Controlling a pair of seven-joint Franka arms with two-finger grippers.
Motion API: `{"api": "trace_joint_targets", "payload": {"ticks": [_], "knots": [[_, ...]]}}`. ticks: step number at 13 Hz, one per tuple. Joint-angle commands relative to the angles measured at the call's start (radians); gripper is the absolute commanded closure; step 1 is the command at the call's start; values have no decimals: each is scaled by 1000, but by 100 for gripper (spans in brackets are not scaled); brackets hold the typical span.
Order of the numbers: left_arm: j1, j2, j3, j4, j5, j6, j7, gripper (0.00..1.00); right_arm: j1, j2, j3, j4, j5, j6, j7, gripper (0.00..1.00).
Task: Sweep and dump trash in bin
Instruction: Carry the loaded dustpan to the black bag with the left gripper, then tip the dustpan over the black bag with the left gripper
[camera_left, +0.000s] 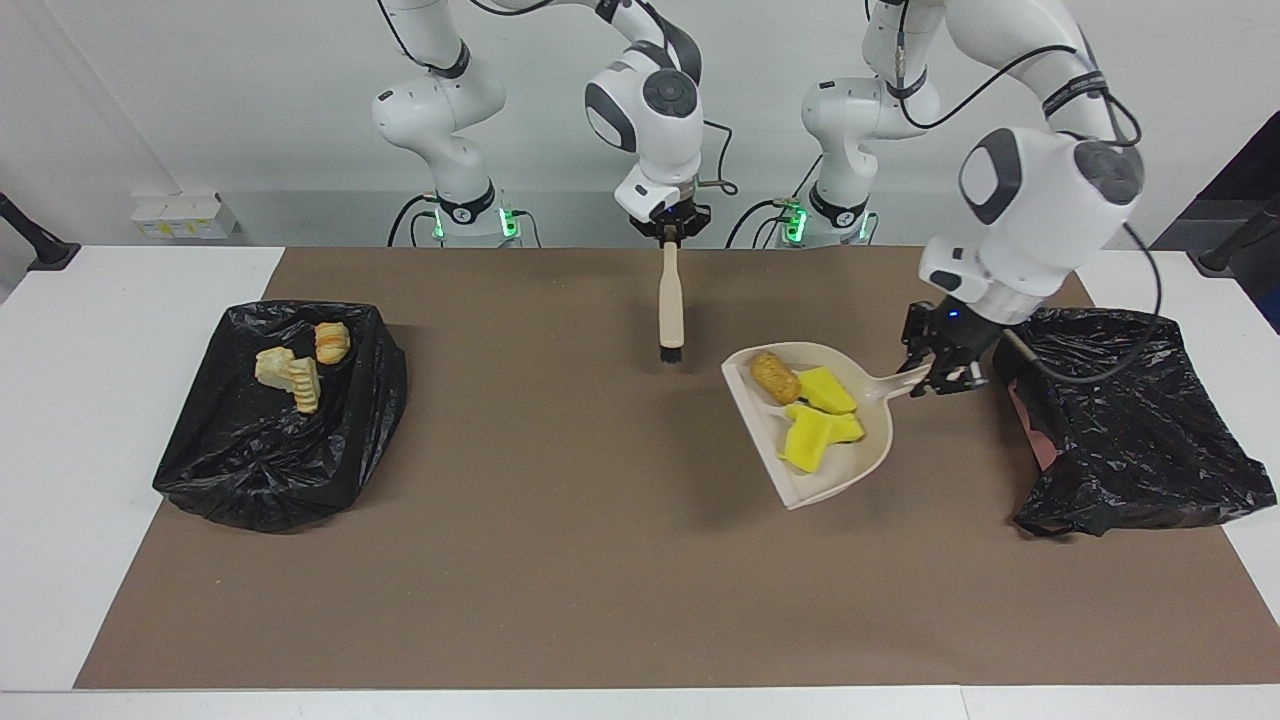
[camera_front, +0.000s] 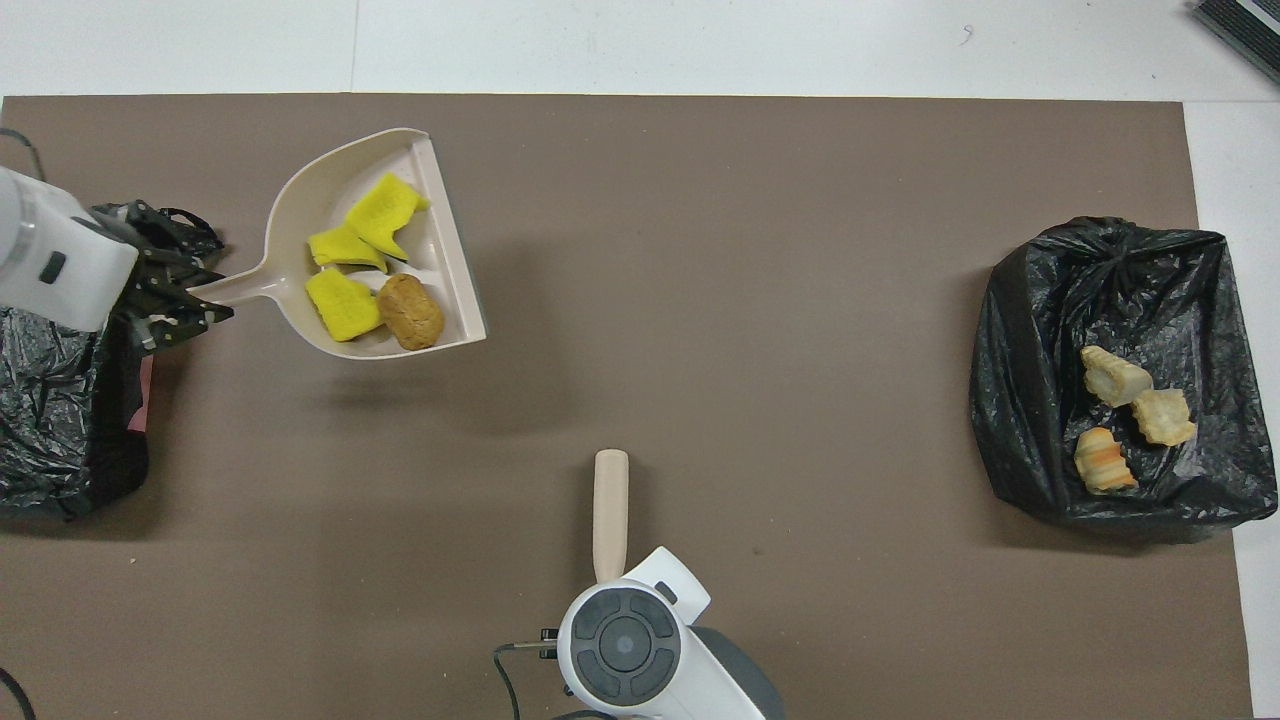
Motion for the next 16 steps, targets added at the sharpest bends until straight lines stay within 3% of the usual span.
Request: {"api": "trace_joint_targets", "payload": {"ticks": [1, 4, 7, 8, 10, 11, 13, 16], "knots": [[96, 25, -8, 53, -5, -44, 88, 100, -3, -29, 1, -37, 12, 23, -16, 87], [208, 23, -6, 53, 26, -60, 176, 100, -3, -23, 1, -57, 9, 48, -63, 72], [309, 71, -8, 91, 102, -54, 329, 100, -4, -20, 0, -59, 0, 65, -111, 41], [352, 88, -8, 98, 124, -57, 372, 100, -6, -18, 0, -59, 0, 65, -114, 38], [424, 123, -8, 131, 145, -45, 444, 100, -5, -18, 0, -57, -2, 65, -114, 21], [435, 140, -6, 163, 185, -48, 456, 100, -5, -12, -2, -47, -13, 63, -114, 2], [435, 174, -8, 218, 314, -39, 479, 100, -20, -3, -5, -13, -92, 62, -108, 0], [421, 197, -9, 249, 472, 13, 502, 100, -144, -9, -9, 68, -123, 49, -116, 0]]}}
